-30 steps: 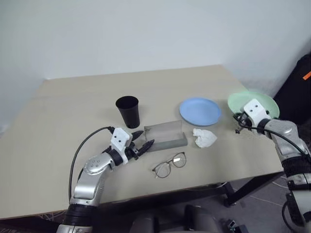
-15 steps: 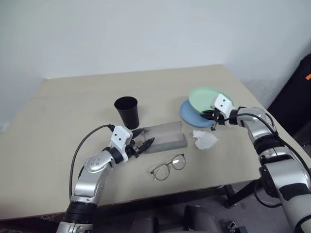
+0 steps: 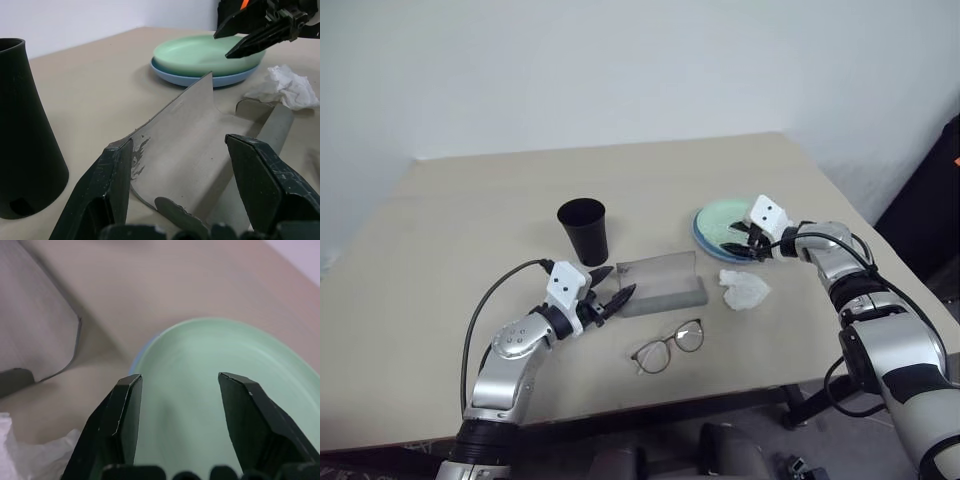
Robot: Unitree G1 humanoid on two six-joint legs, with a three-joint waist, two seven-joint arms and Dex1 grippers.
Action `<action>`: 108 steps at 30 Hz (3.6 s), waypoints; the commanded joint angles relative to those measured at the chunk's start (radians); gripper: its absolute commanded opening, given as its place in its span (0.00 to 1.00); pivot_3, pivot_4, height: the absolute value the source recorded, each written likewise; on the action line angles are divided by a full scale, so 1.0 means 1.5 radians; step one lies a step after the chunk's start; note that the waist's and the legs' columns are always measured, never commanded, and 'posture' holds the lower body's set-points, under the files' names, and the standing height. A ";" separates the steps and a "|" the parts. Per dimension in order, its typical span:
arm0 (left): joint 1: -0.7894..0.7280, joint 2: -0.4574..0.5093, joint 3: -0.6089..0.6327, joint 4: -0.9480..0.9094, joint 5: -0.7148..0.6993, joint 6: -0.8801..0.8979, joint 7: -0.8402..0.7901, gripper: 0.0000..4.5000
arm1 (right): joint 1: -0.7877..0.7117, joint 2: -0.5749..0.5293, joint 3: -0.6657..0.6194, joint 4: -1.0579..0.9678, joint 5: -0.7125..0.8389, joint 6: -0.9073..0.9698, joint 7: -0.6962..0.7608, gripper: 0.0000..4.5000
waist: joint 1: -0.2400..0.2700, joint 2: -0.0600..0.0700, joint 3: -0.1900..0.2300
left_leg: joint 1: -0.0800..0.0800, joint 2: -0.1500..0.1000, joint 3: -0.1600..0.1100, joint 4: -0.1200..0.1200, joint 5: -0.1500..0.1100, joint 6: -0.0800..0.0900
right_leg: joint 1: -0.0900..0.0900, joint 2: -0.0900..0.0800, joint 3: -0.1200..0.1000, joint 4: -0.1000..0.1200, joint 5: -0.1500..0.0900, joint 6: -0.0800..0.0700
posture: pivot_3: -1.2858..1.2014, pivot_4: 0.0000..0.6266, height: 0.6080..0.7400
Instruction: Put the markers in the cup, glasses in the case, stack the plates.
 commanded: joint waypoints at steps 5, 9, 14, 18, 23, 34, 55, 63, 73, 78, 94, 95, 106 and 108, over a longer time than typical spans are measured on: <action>-0.026 -0.005 -0.006 -0.023 -0.003 -0.005 -0.009 0.69 | 0.004 -0.042 -0.071 -0.089 0.081 0.059 0.129 0.54 | 0.000 0.000 0.000 | 0.000 0.000 0.000 0.000 0.000 0.000 | 0.001 0.000 0.000 0.000 0.000 0.000 | 0.52 0.00 1.00; -0.037 -0.011 -0.010 -0.019 -0.018 0.004 -0.024 0.69 | 0.064 -0.074 -0.078 -0.210 0.122 0.139 0.229 0.54 | 0.000 0.000 0.000 | 0.001 0.000 -0.001 0.000 0.000 0.000 | 0.001 0.000 0.000 0.000 0.000 0.001 | 0.52 0.00 1.00; -0.048 -0.011 -0.018 -0.018 -0.026 0.022 -0.052 0.69 | 0.150 -0.112 -0.070 -0.365 0.154 0.247 0.293 0.54 | 0.000 0.000 0.000 | 0.001 0.000 0.000 0.001 0.000 0.000 | 0.001 0.000 0.000 0.000 0.001 0.001 | 0.52 0.00 1.00; -0.052 -0.009 -0.028 -0.028 -0.037 0.045 -0.078 0.69 | 0.192 -0.116 -0.061 -0.418 0.146 0.274 0.278 0.54 | 0.000 0.000 0.000 | 0.001 0.000 0.000 0.002 0.000 0.000 | 0.002 0.000 0.000 0.001 0.000 0.001 | 0.52 0.00 1.00; -0.051 -0.007 -0.035 -0.036 -0.041 0.058 -0.089 0.69 | 0.203 -0.106 -0.047 -0.410 0.135 0.276 0.251 0.54 | 0.000 0.000 0.000 | 0.002 0.000 0.000 0.003 0.001 -0.001 | 0.002 0.000 0.000 0.002 0.000 0.000 | 0.52 0.00 1.00; -0.044 -0.008 -0.040 -0.046 -0.033 0.063 -0.086 0.69 | 0.180 -0.078 -0.006 -0.308 0.088 0.250 0.193 0.54 | 0.000 0.000 0.000 | 0.002 0.000 0.000 0.004 0.001 -0.002 | 0.002 0.000 0.001 0.003 0.000 0.000 | 0.52 0.00 1.00; -0.055 -0.010 -0.044 -0.030 -0.030 0.056 -0.086 0.69 | 0.092 -0.101 -0.084 -0.305 0.148 0.247 0.182 0.01 | 0.000 0.000 0.000 | 0.002 0.000 -0.001 0.004 0.001 -0.002 | 0.002 0.000 0.001 0.003 0.000 0.000 | 0.52 0.00 1.00; -0.058 -0.013 -0.048 -0.028 -0.029 0.052 -0.084 0.69 | 0.008 -0.077 -0.066 -0.108 0.067 0.156 0.008 0.01 | -0.001 0.000 0.000 | 0.001 0.000 -0.001 0.004 0.001 -0.002 | 0.002 0.001 0.001 0.002 0.000 0.000 | 0.52 0.00 1.00; -0.053 -0.009 -0.046 -0.039 -0.033 0.058 -0.085 0.69 | -0.036 -0.051 -0.076 0.001 0.039 0.114 -0.051 0.20 | -0.001 0.000 0.000 | 0.001 0.000 -0.001 0.002 0.001 -0.002 | 0.002 0.005 0.006 0.002 0.000 0.000 | 0.52 0.00 1.00; -0.047 -0.007 -0.047 -0.043 -0.033 0.061 -0.085 0.69 | -0.038 -0.051 -0.081 0.007 0.038 0.105 -0.059 0.58 | -0.001 0.000 0.000 | 0.002 0.000 -0.001 0.002 0.001 -0.002 | 0.002 0.010 0.016 0.002 0.000 0.000 | 0.52 0.00 1.00; -0.051 0.012 -0.061 -0.042 -0.044 0.096 -0.130 0.69 | 0.228 -0.081 -0.129 -0.400 0.240 0.221 0.290 0.80 | 0.002 0.003 -0.001 | 0.003 0.000 -0.002 0.003 0.002 -0.002 | 0.003 0.011 0.018 0.004 0.000 0.000 | 0.52 0.00 1.00; -0.053 0.013 -0.062 -0.041 -0.044 0.098 -0.135 0.69 | 0.251 -0.086 -0.124 -0.434 0.246 0.242 0.301 0.80 | 0.002 0.003 -0.001 | 0.003 0.000 -0.002 0.003 0.002 -0.002 | 0.003 0.011 0.018 0.004 0.000 0.000 | 0.52 0.00 1.00; -0.114 0.052 -0.100 -0.014 -0.074 0.181 -0.258 0.69 | 0.374 -0.091 -0.090 -0.567 0.241 0.271 0.275 0.80 | 0.002 0.002 -0.001 | 0.004 0.000 -0.002 0.007 0.003 -0.005 | 0.003 0.010 0.018 0.010 -0.001 0.000 | 0.52 0.00 1.00; -0.134 0.072 -0.120 -0.001 -0.069 0.204 -0.292 0.69 | 0.375 -0.086 -0.087 -0.567 0.239 0.266 0.265 0.80 | 0.003 0.002 -0.001 | 0.004 0.000 -0.003 0.007 0.004 -0.007 | 0.003 0.010 0.018 0.010 -0.001 0.000 | 0.52 0.00 1.00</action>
